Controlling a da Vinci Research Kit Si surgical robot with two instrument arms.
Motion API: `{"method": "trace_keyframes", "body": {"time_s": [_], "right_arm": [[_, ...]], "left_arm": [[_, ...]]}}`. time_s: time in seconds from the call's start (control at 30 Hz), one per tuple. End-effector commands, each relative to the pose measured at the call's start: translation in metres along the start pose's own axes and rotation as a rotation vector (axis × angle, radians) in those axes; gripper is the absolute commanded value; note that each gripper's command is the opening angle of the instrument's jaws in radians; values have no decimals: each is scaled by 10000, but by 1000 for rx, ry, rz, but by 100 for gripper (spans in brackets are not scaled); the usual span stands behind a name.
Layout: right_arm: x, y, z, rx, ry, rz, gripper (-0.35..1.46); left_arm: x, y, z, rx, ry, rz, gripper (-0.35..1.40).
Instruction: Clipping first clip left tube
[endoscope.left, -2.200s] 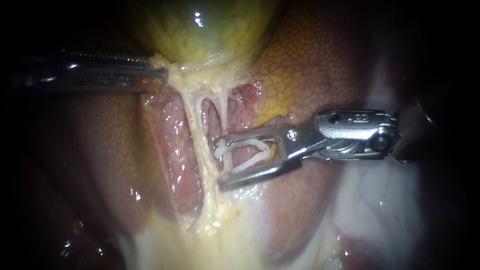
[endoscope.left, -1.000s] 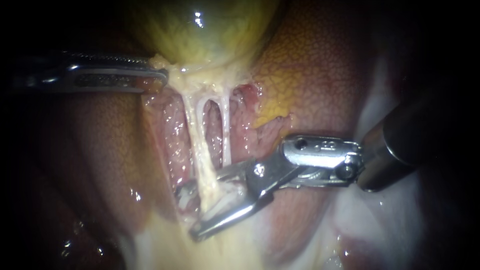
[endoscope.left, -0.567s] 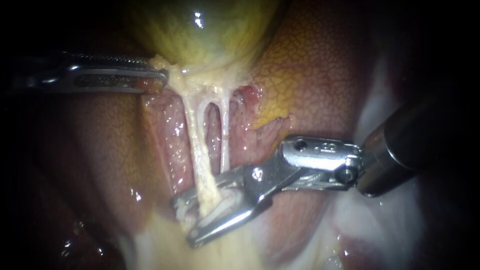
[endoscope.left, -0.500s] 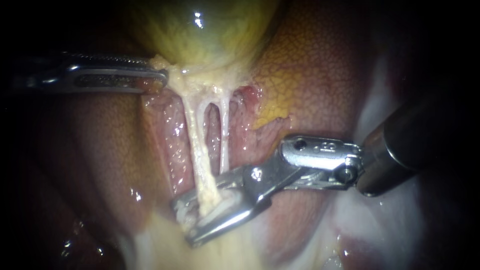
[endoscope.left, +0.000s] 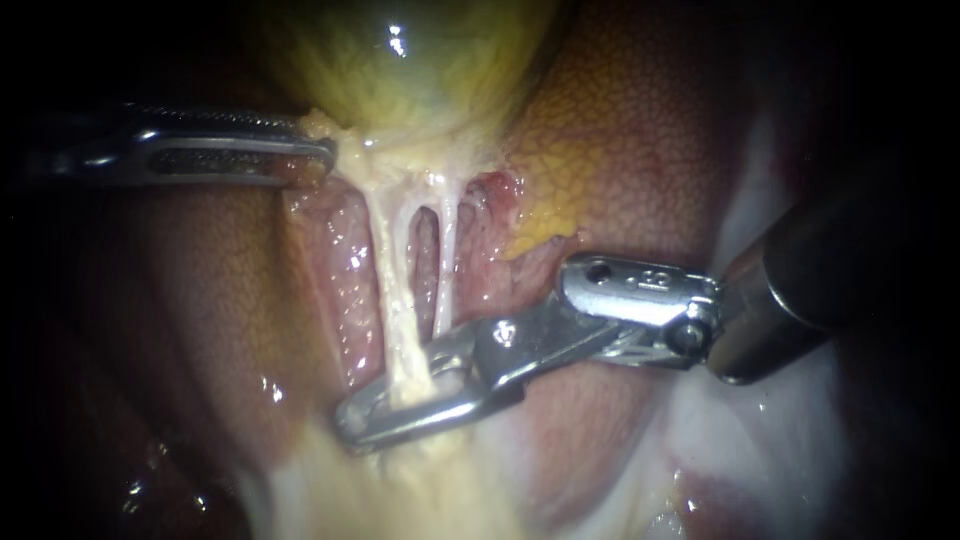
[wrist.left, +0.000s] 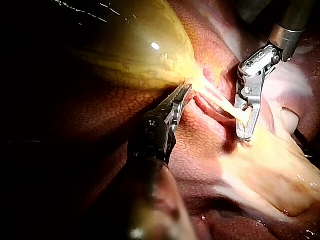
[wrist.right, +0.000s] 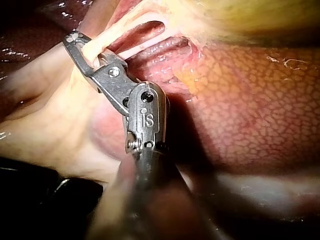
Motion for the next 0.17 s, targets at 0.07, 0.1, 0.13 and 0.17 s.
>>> {"method": "trace_keyframes", "body": {"time_s": [0.07,0.1,0.13,0.17], "right_arm": [[-1,1,0,0,-1,5,-35],[-1,1,-1,0,-1,5,-35],[-1,1,-1,0,-1,5,-35],[-2,1,-1,1,-1,11,-35]], "left_arm": [[0,0,0,0,0,0,-35],[0,0,0,0,0,0,-35],[0,0,0,0,0,0,-35],[0,0,0,0,0,0,-35]]}}
